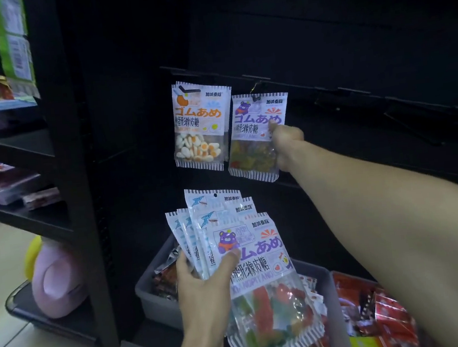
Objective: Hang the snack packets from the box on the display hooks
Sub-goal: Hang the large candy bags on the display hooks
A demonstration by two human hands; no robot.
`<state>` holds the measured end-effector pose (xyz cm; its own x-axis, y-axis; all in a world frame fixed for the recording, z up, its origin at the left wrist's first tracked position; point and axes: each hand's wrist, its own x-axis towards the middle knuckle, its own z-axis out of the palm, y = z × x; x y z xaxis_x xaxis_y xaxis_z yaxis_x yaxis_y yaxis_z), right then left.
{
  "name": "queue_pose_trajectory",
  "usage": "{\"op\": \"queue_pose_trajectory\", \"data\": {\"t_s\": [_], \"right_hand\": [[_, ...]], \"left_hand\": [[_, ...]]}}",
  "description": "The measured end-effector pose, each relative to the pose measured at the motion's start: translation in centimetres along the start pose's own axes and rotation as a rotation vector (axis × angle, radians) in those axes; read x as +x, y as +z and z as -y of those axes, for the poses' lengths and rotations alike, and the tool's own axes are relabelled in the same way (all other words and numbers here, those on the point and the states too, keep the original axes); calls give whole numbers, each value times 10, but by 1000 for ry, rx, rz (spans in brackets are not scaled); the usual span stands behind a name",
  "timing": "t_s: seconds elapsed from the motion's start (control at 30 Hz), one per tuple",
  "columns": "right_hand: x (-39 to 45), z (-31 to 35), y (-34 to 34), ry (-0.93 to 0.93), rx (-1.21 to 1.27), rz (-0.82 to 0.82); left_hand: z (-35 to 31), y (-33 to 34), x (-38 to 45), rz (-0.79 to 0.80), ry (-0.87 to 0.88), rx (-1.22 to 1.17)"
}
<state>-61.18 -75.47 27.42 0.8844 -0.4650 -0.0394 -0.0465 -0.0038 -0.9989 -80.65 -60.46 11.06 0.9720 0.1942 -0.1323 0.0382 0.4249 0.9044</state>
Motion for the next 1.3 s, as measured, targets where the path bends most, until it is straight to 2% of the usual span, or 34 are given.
{"op": "queue_pose_trajectory", "data": {"t_s": [0.2, 0.33, 0.43, 0.53, 0.67, 0.83, 1.07, 1.3], "right_hand": [[14, 0, -8, -7, -106, 23], [-5, -29, -29, -76, -242, 40], [-53, -70, -58, -138, -261, 178], [-110, -110, -92, -68, -209, 311], [-162, -142, -123, -44, -139, 382], [-177, -164, -137, -54, -121, 465], [-172, -178, -147, -69, -63, 340], [-169, -190, -153, -31, 114, 125]], "left_hand": [[5, -3, 3, -13, 18, -9], [9, -3, 1, -17, -15, 15], [5, 1, -8, -45, -63, 27], [2, 5, -18, -56, -75, 29], [7, 9, -26, -63, -97, 24], [11, 11, -30, -77, -101, 50], [12, 17, -36, -20, -9, 176], [41, 10, -20, -7, -32, 248]]}}
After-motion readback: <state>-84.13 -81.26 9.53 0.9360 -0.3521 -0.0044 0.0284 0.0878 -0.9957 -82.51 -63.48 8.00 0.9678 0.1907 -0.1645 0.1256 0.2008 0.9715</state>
